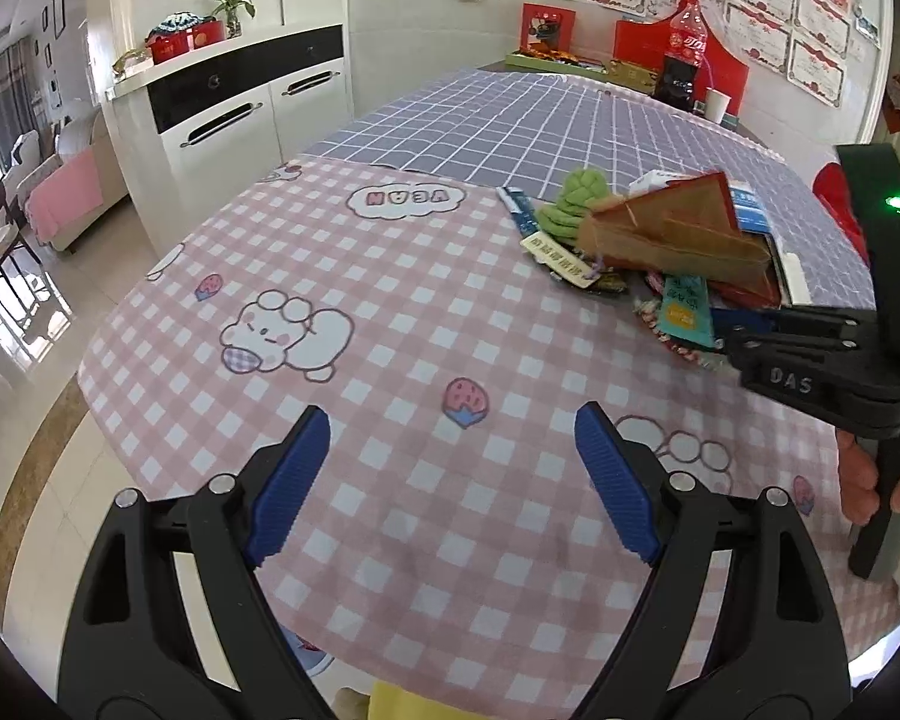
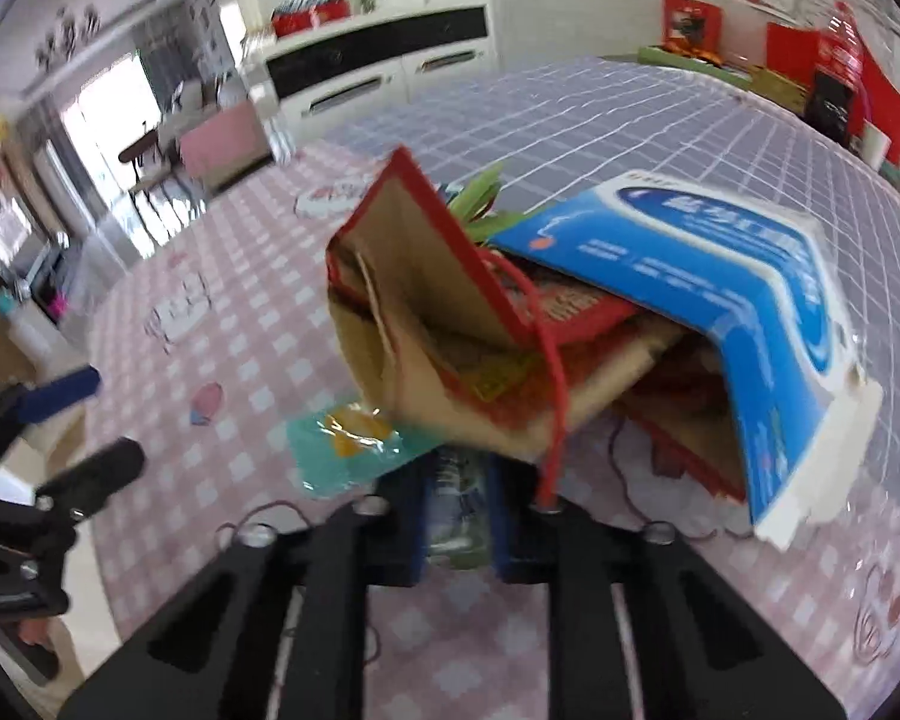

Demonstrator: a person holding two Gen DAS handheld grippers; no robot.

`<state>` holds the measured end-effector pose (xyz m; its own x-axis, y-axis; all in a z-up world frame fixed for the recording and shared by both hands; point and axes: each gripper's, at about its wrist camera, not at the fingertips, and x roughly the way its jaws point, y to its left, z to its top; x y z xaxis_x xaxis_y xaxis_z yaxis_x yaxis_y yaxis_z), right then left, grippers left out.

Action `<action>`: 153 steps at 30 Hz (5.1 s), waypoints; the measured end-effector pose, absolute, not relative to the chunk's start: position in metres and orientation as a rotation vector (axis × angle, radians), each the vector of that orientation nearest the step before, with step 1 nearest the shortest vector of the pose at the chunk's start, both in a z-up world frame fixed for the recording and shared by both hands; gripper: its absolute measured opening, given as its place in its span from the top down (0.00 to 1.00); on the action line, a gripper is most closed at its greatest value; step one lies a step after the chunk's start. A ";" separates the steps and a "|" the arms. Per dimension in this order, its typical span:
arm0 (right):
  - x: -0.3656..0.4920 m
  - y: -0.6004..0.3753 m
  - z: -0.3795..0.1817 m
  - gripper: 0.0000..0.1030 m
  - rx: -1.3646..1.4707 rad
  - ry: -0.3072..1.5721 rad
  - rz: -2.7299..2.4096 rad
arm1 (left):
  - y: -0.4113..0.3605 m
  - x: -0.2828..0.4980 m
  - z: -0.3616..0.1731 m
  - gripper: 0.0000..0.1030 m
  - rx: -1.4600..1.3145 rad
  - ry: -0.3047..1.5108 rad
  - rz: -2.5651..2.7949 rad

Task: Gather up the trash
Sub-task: 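Move both tools back to the trash pile on the table, then grasp a teal wrapper with the left gripper while the right grasps a small wrapper, then carry both wrappers over the blue wastebasket beside the table, then open both grippers to drop the wrappers into the wastebasket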

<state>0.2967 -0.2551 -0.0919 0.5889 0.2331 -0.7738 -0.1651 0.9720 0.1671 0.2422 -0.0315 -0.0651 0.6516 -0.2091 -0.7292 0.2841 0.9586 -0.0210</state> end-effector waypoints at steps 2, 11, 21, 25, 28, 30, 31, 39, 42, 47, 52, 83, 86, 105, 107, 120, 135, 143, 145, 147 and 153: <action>0.287 -0.259 -0.091 0.95 0.101 0.921 0.238 | -0.036 0.242 -0.063 0.20 0.094 0.817 -0.292; 0.241 -0.266 -0.075 0.95 0.091 0.893 0.247 | -0.068 0.236 -0.059 0.20 0.109 0.809 -0.374; 0.192 -0.282 -0.046 0.95 0.143 0.807 0.268 | -0.073 0.232 -0.065 0.20 0.070 0.845 -0.399; 0.192 -0.311 -0.041 0.95 0.196 0.781 0.204 | -0.098 0.234 -0.066 0.20 0.095 0.845 -0.444; 0.199 -0.333 -0.042 0.95 0.229 0.786 0.156 | -0.121 0.243 -0.067 0.20 0.098 0.849 -0.496; 0.199 -0.342 -0.045 0.95 0.240 0.791 0.143 | -0.136 0.250 -0.070 0.20 0.115 0.852 -0.528; 0.199 -0.347 -0.046 0.95 0.250 0.794 0.138 | -0.142 0.254 -0.072 0.20 0.127 0.857 -0.525; 0.199 -0.361 -0.054 0.95 0.267 0.807 0.143 | -0.175 0.282 -0.085 0.69 0.158 0.914 -0.533; 0.200 -0.361 -0.056 0.95 0.266 0.814 0.148 | -0.176 0.286 -0.092 0.71 0.141 0.945 -0.547; 0.199 -0.355 -0.054 0.95 0.249 0.807 0.156 | -0.169 0.265 -0.090 0.73 0.181 0.899 -0.549; 0.195 -0.345 -0.052 0.95 0.245 0.800 0.167 | -0.145 0.250 -0.088 0.73 0.129 0.906 -0.555; 0.199 -0.181 -0.026 0.95 0.138 0.754 0.425 | 0.041 0.178 -0.053 0.98 -0.051 0.731 -0.267; 0.205 -0.163 -0.025 0.95 0.129 0.758 0.461 | 0.056 0.179 -0.052 0.98 -0.072 0.732 -0.245; 0.219 -0.080 -0.004 0.95 0.121 0.724 0.637 | 0.147 0.146 -0.008 0.99 -0.204 0.551 -0.013; 0.220 -0.063 -0.004 0.95 0.123 0.736 0.680 | 0.157 0.139 -0.005 0.99 -0.189 0.537 0.011; 0.204 0.052 -0.044 0.95 0.024 0.843 0.864 | 0.236 0.111 -0.057 0.99 -0.207 0.662 0.196; 0.224 0.098 -0.115 0.95 -0.087 0.982 0.807 | 0.275 0.137 -0.153 0.66 -0.291 0.950 0.284; 0.228 0.110 -0.125 0.95 -0.110 1.017 0.809 | 0.282 0.124 -0.164 0.47 -0.313 0.960 0.277; 0.227 0.119 -0.129 0.95 -0.118 1.032 0.824 | 0.285 0.122 -0.160 0.47 -0.315 0.956 0.288; 0.227 0.126 -0.134 0.95 -0.115 1.045 0.828 | 0.287 0.120 -0.158 0.47 -0.315 0.953 0.297; 0.223 0.159 -0.146 0.29 -0.145 1.061 0.904 | 0.300 0.104 -0.155 0.47 -0.320 0.956 0.350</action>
<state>0.2226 0.1589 -0.1462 0.1772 0.5705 -0.8020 -0.7012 0.6450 0.3039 0.1042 0.3000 -0.1554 0.5291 0.1483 -0.8355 -0.4262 0.8978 -0.1106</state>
